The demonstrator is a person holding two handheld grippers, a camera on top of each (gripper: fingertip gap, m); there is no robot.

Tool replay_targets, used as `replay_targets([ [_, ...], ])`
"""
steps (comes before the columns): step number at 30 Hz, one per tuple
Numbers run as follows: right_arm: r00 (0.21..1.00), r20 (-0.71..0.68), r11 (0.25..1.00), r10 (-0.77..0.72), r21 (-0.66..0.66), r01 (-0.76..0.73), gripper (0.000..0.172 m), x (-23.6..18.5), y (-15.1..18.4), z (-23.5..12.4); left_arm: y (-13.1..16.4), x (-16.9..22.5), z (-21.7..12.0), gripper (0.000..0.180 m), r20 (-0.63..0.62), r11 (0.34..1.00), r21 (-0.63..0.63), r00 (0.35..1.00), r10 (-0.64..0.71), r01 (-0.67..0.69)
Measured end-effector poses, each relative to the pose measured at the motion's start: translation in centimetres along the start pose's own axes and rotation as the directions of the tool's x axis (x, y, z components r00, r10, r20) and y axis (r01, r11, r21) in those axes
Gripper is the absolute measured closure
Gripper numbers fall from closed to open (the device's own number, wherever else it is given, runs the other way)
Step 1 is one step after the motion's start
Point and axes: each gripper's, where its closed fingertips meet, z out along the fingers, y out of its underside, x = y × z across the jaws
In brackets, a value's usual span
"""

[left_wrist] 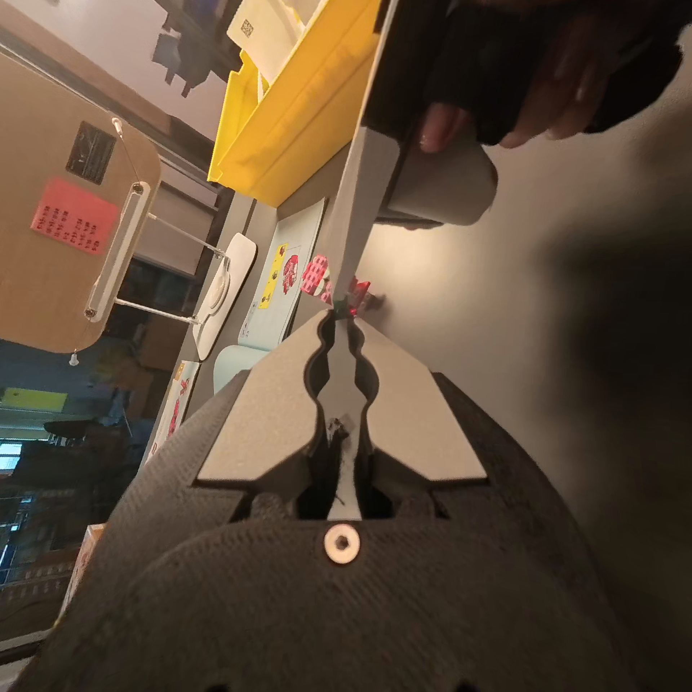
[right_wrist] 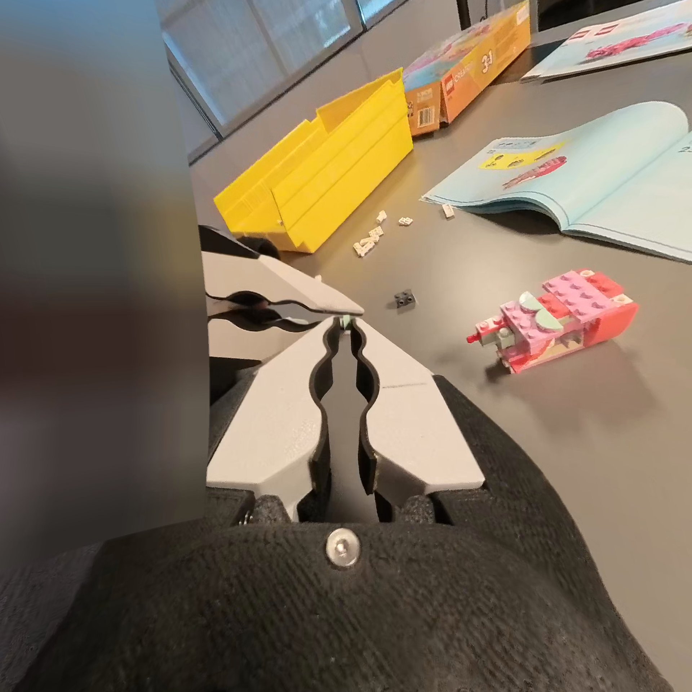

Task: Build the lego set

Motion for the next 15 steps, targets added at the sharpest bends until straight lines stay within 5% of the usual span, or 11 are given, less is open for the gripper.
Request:
replay_targets([
  [9, 0.996, 0.011, 0.986, -0.092, -0.137, 0.093, 0.169, -0.3, 1.3, -0.2, 0.1, 0.9, 0.0, 0.176, -0.013, 0.987, 0.010, 0.987, 0.158, -0.158],
  [12, 0.996, -0.001, 0.989, -0.087, -0.124, 0.086, 0.170, -0.1, 1.4, -0.3, 0.1, 1.5, -0.3, 0.173, -0.131, 0.998, 0.065, 0.991, 0.015, -0.006],
  [15, 0.988, -0.104, 0.987, -0.117, -0.122, 0.104, 0.170, 1.6, 1.8, -0.8, 2.5, 2.0, -1.1, 0.147, -0.299, 0.990, -0.020, 0.944, -0.137, 0.137],
])
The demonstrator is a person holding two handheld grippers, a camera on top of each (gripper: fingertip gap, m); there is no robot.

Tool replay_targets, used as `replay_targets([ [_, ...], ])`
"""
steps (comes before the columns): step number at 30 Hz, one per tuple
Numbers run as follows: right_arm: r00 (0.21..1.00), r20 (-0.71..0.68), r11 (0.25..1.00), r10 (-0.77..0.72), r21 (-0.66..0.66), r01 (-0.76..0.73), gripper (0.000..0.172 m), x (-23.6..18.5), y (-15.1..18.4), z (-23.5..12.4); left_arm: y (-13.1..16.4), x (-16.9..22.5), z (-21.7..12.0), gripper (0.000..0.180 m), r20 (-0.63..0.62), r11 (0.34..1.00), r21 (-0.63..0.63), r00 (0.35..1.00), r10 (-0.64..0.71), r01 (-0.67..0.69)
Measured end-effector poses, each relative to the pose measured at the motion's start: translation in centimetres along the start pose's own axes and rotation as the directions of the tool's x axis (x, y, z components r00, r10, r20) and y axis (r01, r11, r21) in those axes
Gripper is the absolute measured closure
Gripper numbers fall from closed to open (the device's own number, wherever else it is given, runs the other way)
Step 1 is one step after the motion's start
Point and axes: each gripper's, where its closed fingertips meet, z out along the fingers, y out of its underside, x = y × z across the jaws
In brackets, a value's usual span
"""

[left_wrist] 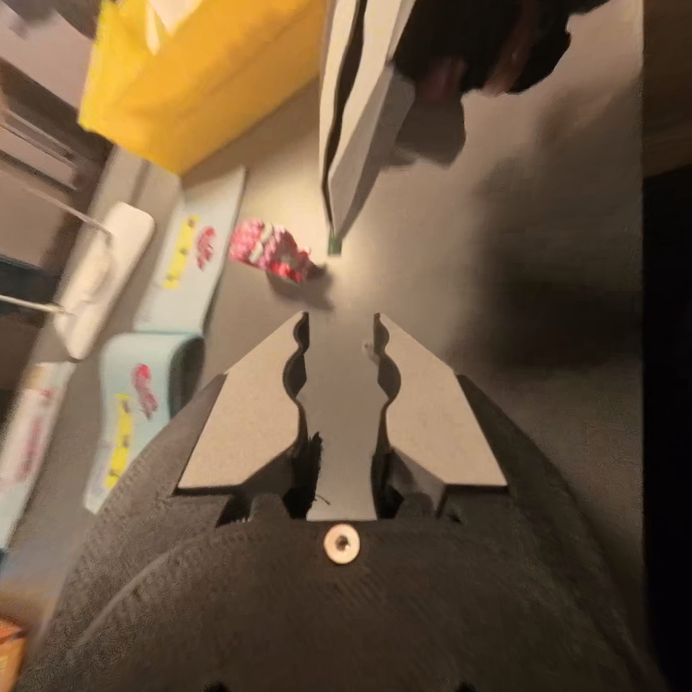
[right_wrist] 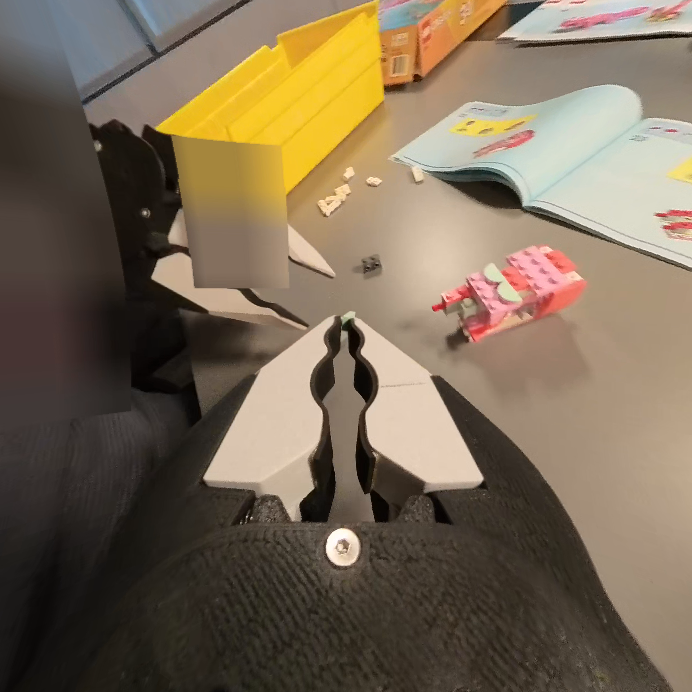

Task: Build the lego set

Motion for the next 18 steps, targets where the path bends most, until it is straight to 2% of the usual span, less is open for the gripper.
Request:
replay_targets([
  [4, 0.997, -0.077, 1.000, -0.026, -0.014, 0.025, 0.170, 0.9, 0.8, 0.0, 2.9, 1.7, 0.1, 0.146, -0.219, 0.983, -0.132, 0.964, -0.154, 0.127],
  [6, 0.994, -0.102, 0.999, -0.048, -0.022, 0.046, 0.170, 1.0, 1.0, 0.0, 3.5, 2.2, 0.5, 0.153, -0.269, 0.972, -0.186, 0.944, -0.191, 0.143],
  [10, 0.993, -0.108, 0.998, -0.055, -0.031, 0.051, 0.170, 0.7, 1.4, 0.3, 3.9, 2.0, 1.4, 0.158, -0.243, 0.974, -0.208, 0.960, -0.141, 0.091],
  [18, 0.997, -0.071, 0.999, 0.007, -0.040, -0.010, 0.170, 0.5, 2.1, 0.7, 3.2, 1.8, 2.0, 0.163, -0.263, 0.977, -0.192, 0.954, -0.145, 0.096],
])
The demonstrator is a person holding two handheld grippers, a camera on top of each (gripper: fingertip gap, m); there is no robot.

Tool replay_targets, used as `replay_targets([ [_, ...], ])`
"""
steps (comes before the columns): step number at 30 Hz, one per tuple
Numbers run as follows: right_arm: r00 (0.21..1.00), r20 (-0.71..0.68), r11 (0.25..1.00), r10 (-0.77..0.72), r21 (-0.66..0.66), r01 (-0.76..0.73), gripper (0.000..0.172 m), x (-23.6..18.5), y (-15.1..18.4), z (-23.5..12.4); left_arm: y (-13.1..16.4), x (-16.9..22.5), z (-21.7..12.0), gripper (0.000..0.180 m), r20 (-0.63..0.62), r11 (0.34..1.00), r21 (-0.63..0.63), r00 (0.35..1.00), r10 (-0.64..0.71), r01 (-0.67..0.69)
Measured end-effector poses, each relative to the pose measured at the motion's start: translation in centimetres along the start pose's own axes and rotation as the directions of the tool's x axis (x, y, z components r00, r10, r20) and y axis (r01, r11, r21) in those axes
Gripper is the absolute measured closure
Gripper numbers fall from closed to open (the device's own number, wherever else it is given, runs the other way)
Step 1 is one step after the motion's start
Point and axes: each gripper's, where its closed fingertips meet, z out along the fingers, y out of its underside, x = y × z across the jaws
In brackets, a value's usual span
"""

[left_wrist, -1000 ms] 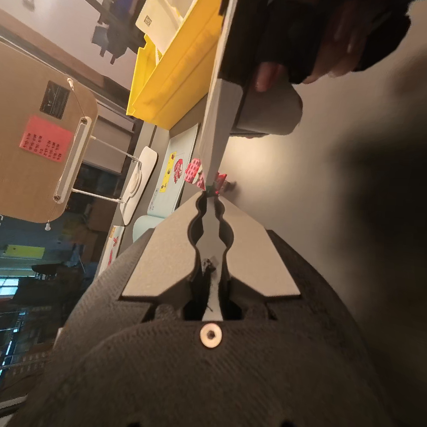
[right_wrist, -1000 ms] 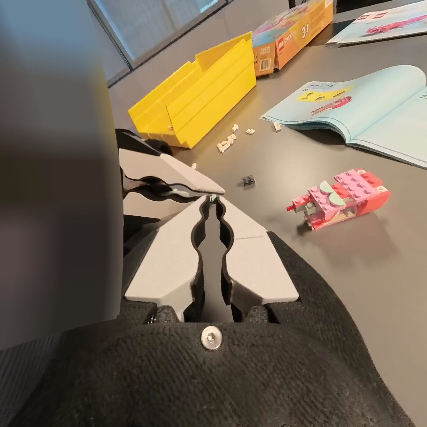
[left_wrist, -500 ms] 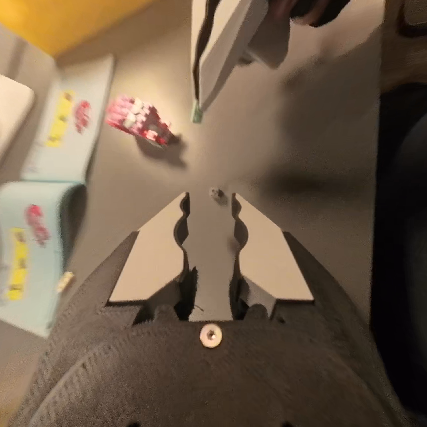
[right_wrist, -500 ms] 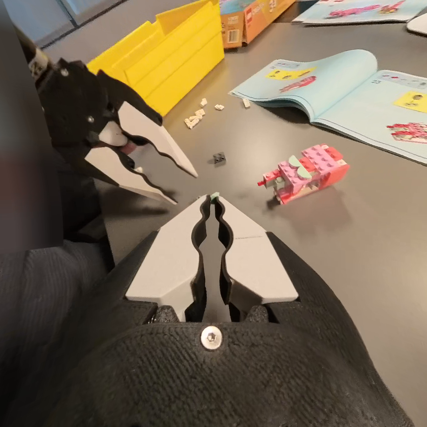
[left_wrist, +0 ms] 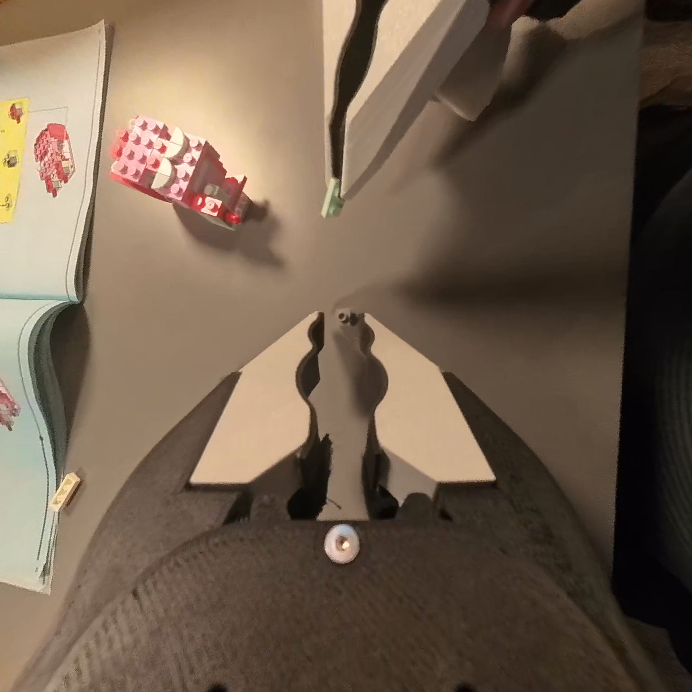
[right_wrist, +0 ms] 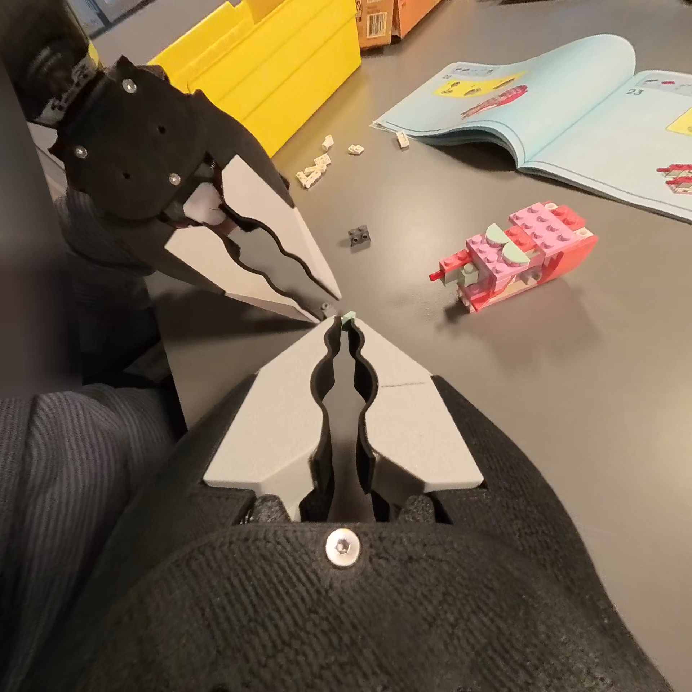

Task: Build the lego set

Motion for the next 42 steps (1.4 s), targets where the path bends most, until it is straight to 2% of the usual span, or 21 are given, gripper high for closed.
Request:
replay_targets([
  [6, 1.000, 0.011, 1.000, 0.021, -0.003, -0.021, 0.170, 0.0, 0.3, 0.2, -0.1, 0.2, 0.4, 0.172, -0.009, 1.000, -0.017, 1.000, 0.008, -0.008],
  [12, 1.000, 0.007, 0.999, 0.030, 0.021, -0.030, 0.170, 0.1, -0.2, 0.0, 0.1, -1.2, 0.0, 0.173, 0.077, 1.000, 0.000, 0.997, -0.020, 0.020],
  [16, 0.999, -0.003, 0.996, 0.047, 0.072, -0.047, 0.170, 0.4, -1.2, -0.4, -1.5, -2.4, -1.8, 0.173, 0.176, 0.990, 0.143, 0.984, -0.012, -0.013],
  [18, 0.998, 0.002, 0.993, 0.062, 0.104, -0.062, 0.170, 0.4, -1.9, -0.6, -2.8, -2.8, -3.1, 0.173, 0.254, 0.968, 0.235, 0.967, 0.021, -0.083],
  [20, 0.998, 0.012, 0.989, 0.065, 0.135, -0.067, 0.170, 0.1, -2.8, -0.8, -4.1, -3.3, -4.6, 0.174, 0.374, 0.934, 0.293, 0.924, 0.084, -0.203],
  [22, 0.999, 0.017, 0.984, 0.047, 0.169, -0.050, 0.170, -0.4, -4.0, -1.0, -5.2, -3.7, -6.1, 0.174, 0.521, 0.894, 0.279, 0.837, 0.166, -0.351],
  [25, 1.000, 0.008, 0.977, -0.017, 0.211, 0.015, 0.170, -1.3, -5.8, -1.5, -6.9, -4.2, -8.2, 0.174, 0.745, 0.800, 0.156, 0.601, 0.289, -0.579],
  [27, 0.998, 0.003, 0.973, -0.062, 0.222, 0.060, 0.170, -1.8, -6.8, -1.7, -7.3, -4.3, -8.5, 0.174, 0.802, 0.763, 0.060, 0.486, 0.348, -0.644],
  [32, 0.989, -0.013, 0.961, -0.144, 0.238, 0.143, 0.170, -2.4, -8.4, -2.0, -8.3, -4.6, -9.2, 0.174, 0.874, 0.683, -0.071, 0.285, 0.394, -0.727],
  [36, 0.984, -0.016, 0.952, -0.177, 0.251, 0.176, 0.170, -2.9, -9.0, -2.2, -8.8, -4.5, -9.6, 0.174, 0.889, 0.672, -0.067, 0.262, 0.376, -0.738],
  [42, 0.984, 0.000, 0.944, -0.180, 0.282, 0.173, 0.170, -3.5, -9.6, -2.3, -9.2, -4.4, -10.8, 0.174, 0.897, 0.688, 0.084, 0.356, 0.264, -0.721],
])
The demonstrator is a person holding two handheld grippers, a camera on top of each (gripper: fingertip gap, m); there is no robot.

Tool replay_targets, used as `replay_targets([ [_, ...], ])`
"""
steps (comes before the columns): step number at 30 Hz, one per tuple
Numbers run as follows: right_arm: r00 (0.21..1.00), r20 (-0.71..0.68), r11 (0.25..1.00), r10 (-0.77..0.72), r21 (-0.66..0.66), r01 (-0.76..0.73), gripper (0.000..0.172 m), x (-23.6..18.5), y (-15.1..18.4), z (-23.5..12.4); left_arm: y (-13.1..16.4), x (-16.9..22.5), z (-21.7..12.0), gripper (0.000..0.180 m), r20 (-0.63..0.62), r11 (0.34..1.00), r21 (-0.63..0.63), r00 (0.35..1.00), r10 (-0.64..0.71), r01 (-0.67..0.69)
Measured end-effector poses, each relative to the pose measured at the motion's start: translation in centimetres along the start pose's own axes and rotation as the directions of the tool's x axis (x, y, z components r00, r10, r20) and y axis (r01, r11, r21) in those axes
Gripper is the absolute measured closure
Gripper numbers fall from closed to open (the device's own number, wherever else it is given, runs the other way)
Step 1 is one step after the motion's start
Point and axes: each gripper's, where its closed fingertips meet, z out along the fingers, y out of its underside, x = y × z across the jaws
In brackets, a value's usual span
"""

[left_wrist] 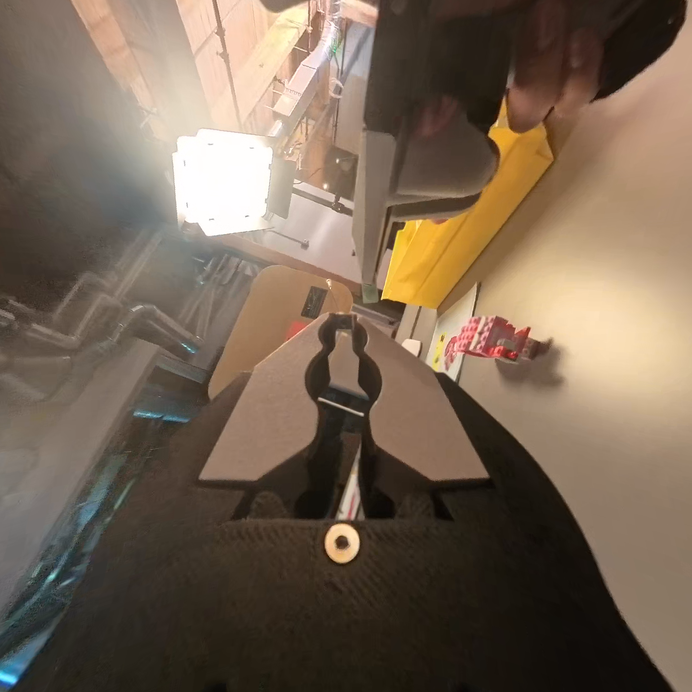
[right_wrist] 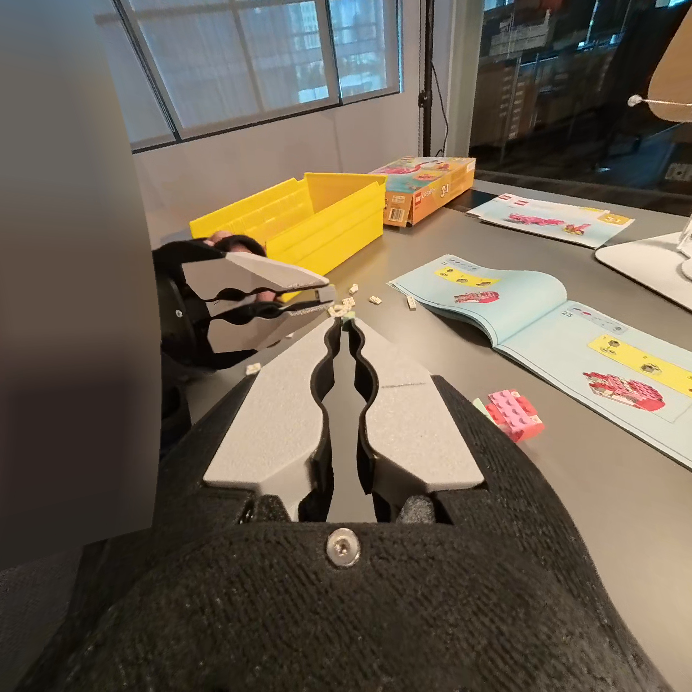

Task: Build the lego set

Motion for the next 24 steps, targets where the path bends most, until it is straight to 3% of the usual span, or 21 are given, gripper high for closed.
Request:
replay_targets([
  [9, 1.000, 0.016, 1.000, 0.009, 0.026, -0.009, 0.169, -0.5, -0.3, 0.0, -0.5, -0.9, -0.4, 0.175, -0.093, 0.915, 0.094, 0.919, -0.384, 0.392],
  [15, 0.998, -0.055, 0.997, -0.030, 0.069, 0.034, 0.169, 1.1, 0.1, -0.1, 1.2, -0.4, -0.1, 0.174, -0.069, 0.899, 0.055, 0.900, -0.431, 0.435],
  [20, 0.960, -0.245, 0.932, -0.134, 0.298, 0.206, 0.170, 4.4, 0.0, -1.1, 3.5, 0.6, 0.2, 0.174, -0.044, 0.866, -0.014, 0.865, -0.499, 0.499],
  [24, 0.917, -0.348, 0.894, -0.196, 0.321, 0.313, 0.170, 5.5, 0.9, -1.2, 4.4, 1.1, 0.2, 0.174, -0.029, 0.881, -0.055, 0.881, -0.473, 0.471],
])
